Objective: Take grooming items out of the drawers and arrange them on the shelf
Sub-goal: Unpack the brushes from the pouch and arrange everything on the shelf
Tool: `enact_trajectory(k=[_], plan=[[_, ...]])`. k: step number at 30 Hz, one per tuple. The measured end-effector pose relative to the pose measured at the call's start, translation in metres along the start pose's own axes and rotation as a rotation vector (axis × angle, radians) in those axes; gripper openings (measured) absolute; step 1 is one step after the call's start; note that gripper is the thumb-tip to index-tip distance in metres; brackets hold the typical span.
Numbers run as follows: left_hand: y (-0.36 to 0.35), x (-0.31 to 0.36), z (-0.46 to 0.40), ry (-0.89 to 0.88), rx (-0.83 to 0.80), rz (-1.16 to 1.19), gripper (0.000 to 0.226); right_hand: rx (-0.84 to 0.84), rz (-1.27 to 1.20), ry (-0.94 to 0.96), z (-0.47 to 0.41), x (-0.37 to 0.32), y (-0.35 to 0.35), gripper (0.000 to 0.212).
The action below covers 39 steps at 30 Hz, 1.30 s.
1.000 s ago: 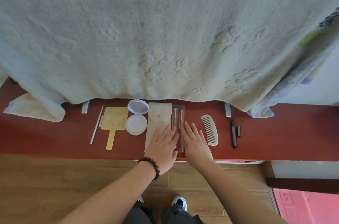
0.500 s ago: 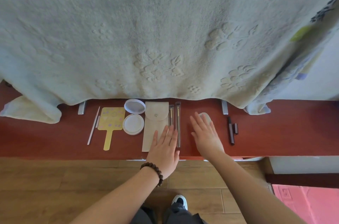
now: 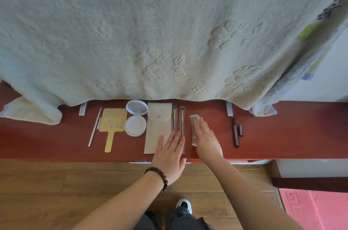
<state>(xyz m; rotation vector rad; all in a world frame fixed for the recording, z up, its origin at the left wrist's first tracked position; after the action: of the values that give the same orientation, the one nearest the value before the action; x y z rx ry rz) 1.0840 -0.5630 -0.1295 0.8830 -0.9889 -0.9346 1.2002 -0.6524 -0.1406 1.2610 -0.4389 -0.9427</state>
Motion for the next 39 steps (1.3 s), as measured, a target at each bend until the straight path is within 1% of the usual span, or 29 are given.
enact_trajectory(k=[2,5,7,10,13,16,18,19,22,24,27,30,34,39], plan=[[0.002,-0.001,-0.001,0.001,0.018,0.006,0.067,0.013,0.063,0.012,0.000,0.010,0.003,0.069],[0.000,-0.003,-0.004,0.008,-0.017,-0.001,0.068,-0.075,0.151,0.055,-0.001,0.017,0.003,0.061],[-0.001,-0.004,-0.006,0.015,-0.037,-0.005,0.068,-0.095,0.187,0.080,-0.002,0.014,0.003,0.058],[-0.003,-0.003,-0.006,0.029,-0.036,-0.004,0.070,-0.076,0.199,0.083,-0.004,0.008,0.002,0.058],[-0.002,0.002,-0.007,0.039,0.019,0.003,0.072,-0.063,0.150,0.062,-0.001,0.008,0.001,0.059],[0.001,0.015,-0.012,0.002,0.063,0.009,0.073,0.046,0.062,-0.030,0.006,0.028,0.013,0.056],[0.001,0.027,-0.019,-0.036,0.057,0.019,0.072,0.118,0.042,-0.127,0.015,0.056,0.021,0.056],[0.000,0.032,-0.023,-0.053,0.052,0.022,0.072,0.126,0.049,-0.164,0.019,0.072,0.023,0.056],[-0.004,0.045,-0.035,-0.075,0.008,0.018,0.072,0.041,0.058,-0.222,0.026,0.107,0.020,0.060],[-0.009,0.048,-0.040,-0.059,-0.033,0.004,0.072,-0.012,0.073,-0.202,0.028,0.113,0.013,0.062],[-0.014,0.048,-0.044,-0.038,-0.072,-0.015,0.073,-0.023,0.064,-0.161,0.028,0.109,0.008,0.063],[-0.015,0.045,-0.045,-0.059,-0.078,-0.038,0.072,-0.016,0.044,-0.159,0.027,0.100,0.006,0.062],[-0.011,0.039,-0.048,-0.097,-0.074,-0.058,0.071,-0.029,0.001,-0.100,0.024,0.072,0.004,0.061],[-0.006,0.033,-0.051,-0.088,-0.069,-0.061,0.071,-0.070,-0.057,-0.019,0.016,0.035,0.000,0.056]])
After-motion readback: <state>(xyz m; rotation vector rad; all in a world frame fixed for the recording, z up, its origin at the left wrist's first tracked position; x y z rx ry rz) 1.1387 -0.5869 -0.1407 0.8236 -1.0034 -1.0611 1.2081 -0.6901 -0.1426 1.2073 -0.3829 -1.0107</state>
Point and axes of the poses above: each hand's wrist, its own z-axis away from the middle knuckle, its own y-axis out of the back of the hand, x = y × z, the point moved 4 cm from there along -z, towards the middle knuckle, and after that the axes turned 8 degrees about z, right-handed, at the moved point
